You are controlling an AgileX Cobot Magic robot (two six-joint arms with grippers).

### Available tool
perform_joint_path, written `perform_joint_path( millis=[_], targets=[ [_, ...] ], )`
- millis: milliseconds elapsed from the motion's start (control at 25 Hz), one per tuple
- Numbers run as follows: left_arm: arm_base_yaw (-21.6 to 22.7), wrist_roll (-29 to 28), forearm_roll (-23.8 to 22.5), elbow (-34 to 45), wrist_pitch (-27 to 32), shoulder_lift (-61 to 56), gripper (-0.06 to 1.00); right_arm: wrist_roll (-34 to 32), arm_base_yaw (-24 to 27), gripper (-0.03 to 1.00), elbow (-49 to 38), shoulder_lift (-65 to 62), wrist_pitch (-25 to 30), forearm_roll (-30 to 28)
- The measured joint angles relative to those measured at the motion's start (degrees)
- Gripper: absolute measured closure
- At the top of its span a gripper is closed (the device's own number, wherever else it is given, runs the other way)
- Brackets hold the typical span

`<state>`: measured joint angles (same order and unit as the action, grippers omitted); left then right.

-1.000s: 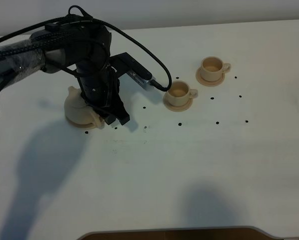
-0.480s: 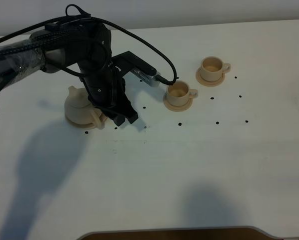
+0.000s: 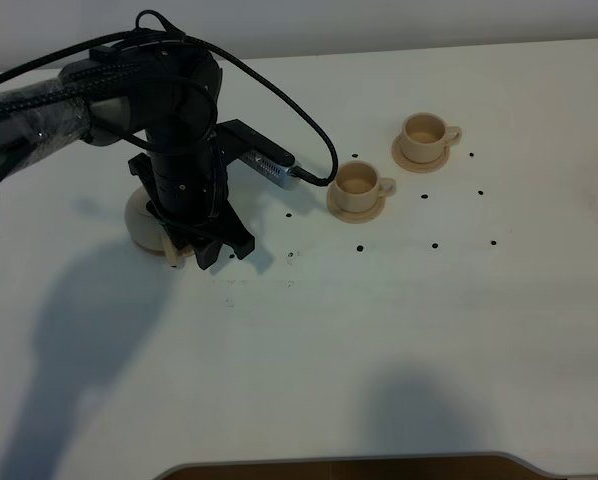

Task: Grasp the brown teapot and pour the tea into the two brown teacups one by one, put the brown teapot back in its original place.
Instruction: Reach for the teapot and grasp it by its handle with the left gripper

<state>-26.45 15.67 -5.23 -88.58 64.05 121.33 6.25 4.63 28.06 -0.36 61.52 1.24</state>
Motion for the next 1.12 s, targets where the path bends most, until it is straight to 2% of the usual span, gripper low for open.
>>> perform_joint_path(
  millis=[480,640,800,1120],
  targets=[
    [0.00,-4.38,-1.97,0.00,4.47,0.00,0.54,0.00,0.00,0.57,0.00,0.00,0.00,0.00],
    [0.00,-6.76,0.81,-0.29,4.47,0.00,0.54,0.00,0.00,0.57,0.00,0.00,0.00,0.00],
    [0.00,-11.32,5.63,-1.69,4.47,-0.31,0.54,0.00,0.00,0.57,0.00,0.00,0.00,0.00],
    [1.08,-21.58,2.77,-1.80,4.47,-7.04,0.54,0.00,0.00,0.57,0.00,0.00,0.00,0.00]
  ],
)
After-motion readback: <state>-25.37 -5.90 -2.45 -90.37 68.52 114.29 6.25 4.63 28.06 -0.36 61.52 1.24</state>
